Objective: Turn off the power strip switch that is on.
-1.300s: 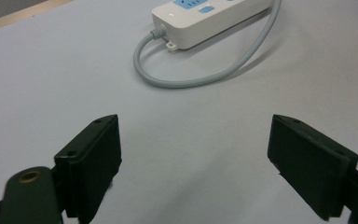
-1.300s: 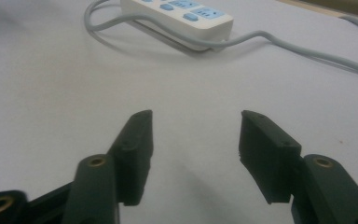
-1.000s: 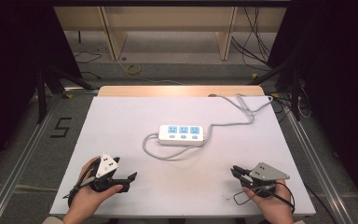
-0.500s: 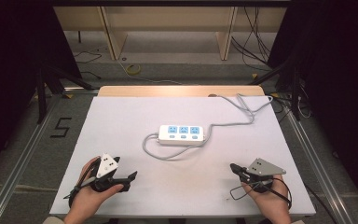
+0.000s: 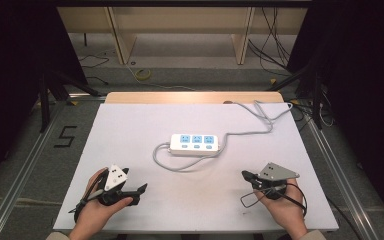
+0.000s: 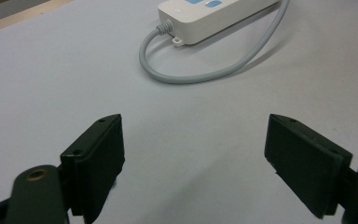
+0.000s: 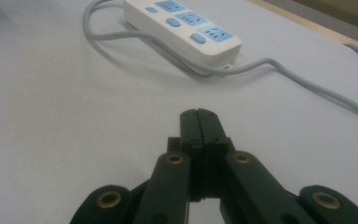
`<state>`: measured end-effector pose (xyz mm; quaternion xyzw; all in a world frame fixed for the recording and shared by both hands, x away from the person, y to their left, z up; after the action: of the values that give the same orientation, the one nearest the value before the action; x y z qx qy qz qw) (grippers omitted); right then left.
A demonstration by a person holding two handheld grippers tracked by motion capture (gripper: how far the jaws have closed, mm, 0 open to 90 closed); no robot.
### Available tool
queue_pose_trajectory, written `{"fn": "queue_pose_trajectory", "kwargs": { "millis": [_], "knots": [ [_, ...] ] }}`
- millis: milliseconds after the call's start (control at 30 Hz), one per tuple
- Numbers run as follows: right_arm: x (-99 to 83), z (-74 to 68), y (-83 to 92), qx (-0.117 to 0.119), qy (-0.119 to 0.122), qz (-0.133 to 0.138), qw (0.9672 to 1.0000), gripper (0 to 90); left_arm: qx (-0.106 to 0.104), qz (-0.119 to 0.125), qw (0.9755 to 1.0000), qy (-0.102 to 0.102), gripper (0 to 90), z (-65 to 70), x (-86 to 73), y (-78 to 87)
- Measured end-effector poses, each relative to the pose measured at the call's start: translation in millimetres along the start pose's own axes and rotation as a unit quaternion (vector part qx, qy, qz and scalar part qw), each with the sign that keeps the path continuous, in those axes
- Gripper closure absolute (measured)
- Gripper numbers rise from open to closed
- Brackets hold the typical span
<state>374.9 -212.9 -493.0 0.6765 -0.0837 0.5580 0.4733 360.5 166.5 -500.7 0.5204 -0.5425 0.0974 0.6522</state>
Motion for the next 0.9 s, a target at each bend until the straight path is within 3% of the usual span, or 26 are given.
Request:
{"fn": "queue_pose_trajectory", "kwargs": {
  "millis": [900],
  "knots": [
    [21.1,1.8,-16.1,0.003,0.004,-0.013,0.9999,90.0,0.002,0.0,1.0,-0.001,19.9,-0.2,-0.2,-0.8]
  ]
}}
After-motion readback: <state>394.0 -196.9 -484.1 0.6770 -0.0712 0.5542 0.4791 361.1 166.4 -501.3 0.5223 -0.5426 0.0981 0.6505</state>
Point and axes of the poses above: each handheld gripper's, and its own axes: y roughly backward along the jaws, x roughly out of its top, z roughly to its right, the point moved 7 cm from there along -y, roughly forward along the jaws, and after that the axes turned 3 degrees about -y, right-handed, at the moved point
